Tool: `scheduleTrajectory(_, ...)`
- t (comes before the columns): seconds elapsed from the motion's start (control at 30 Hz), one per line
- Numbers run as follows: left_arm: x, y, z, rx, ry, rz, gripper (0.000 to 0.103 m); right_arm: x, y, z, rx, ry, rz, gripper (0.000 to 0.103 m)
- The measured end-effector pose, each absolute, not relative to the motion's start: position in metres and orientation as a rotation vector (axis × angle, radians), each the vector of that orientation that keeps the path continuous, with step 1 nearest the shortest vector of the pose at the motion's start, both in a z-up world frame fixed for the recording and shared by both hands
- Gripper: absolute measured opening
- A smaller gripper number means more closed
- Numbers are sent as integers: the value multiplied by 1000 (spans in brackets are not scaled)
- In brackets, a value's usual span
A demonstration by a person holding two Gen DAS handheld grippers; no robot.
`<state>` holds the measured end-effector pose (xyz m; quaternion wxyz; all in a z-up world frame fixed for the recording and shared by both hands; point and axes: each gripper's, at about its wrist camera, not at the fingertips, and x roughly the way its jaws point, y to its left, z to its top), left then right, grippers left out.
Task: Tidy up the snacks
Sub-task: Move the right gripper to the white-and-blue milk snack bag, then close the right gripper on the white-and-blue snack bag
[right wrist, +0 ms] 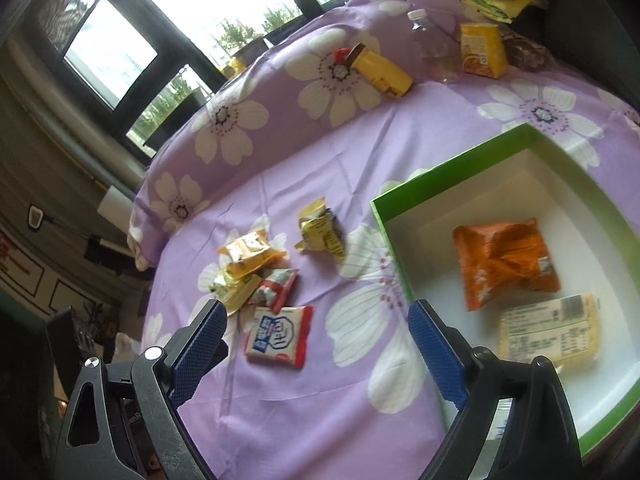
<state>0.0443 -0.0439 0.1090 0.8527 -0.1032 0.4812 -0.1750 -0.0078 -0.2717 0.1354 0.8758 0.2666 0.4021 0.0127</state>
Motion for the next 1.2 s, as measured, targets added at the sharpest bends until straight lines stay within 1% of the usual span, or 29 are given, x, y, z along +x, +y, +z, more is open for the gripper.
scheduleTrajectory(0.23, 67, -21, 90, -203, 1037, -346, 83, 21, -238, 106, 604, 939, 68, 92)
scheduleTrajectory(0.47, 78, -24, 64, -131, 1049, -378, 83, 43, -221, 82, 596, 1007, 64, 92)
scheduleTrajectory(0.57, 78, -15, 61, -215, 1000, -398, 81, 50, -219, 70, 597, 1037, 45, 92)
scheduleTrajectory(0.63, 81, -13, 57, -240, 1008, -430, 81, 54, -217, 62, 581, 1065, 36, 92)
scheduleTrajectory(0.7, 83, -17, 54, -239, 1021, -447, 76, 56, -216, 57, 574, 1070, 29, 92)
scheduleTrajectory(0.73, 84, -18, 52, -236, 1028, -451, 75, 57, -216, 54, 578, 1068, 28, 92)
scheduleTrajectory(0.8, 85, -21, 46, -234, 1048, -460, 74, 58, -217, 50, 581, 1070, 26, 86)
scheduleTrajectory(0.87, 86, -23, 41, -239, 1068, -478, 74, 61, -217, 46, 584, 1085, 22, 83)
scheduleTrajectory(0.97, 88, -26, 36, -238, 1085, -489, 70, 66, -216, 40, 587, 1094, 31, 71)
scheduleTrajectory(1.03, 89, -28, 36, -227, 1080, -490, 67, 69, -215, 36, 590, 1107, 39, 67)
scheduleTrajectory(1.13, 91, -28, 34, -228, 1083, -493, 61, 72, -210, 28, 599, 1134, 59, 65)
scheduleTrajectory(1.17, 91, -28, 34, -230, 1083, -496, 56, 73, -209, 26, 603, 1138, 64, 65)
scheduleTrajectory(1.2, 92, -28, 33, -233, 1087, -504, 49, 74, -207, 25, 601, 1134, 63, 65)
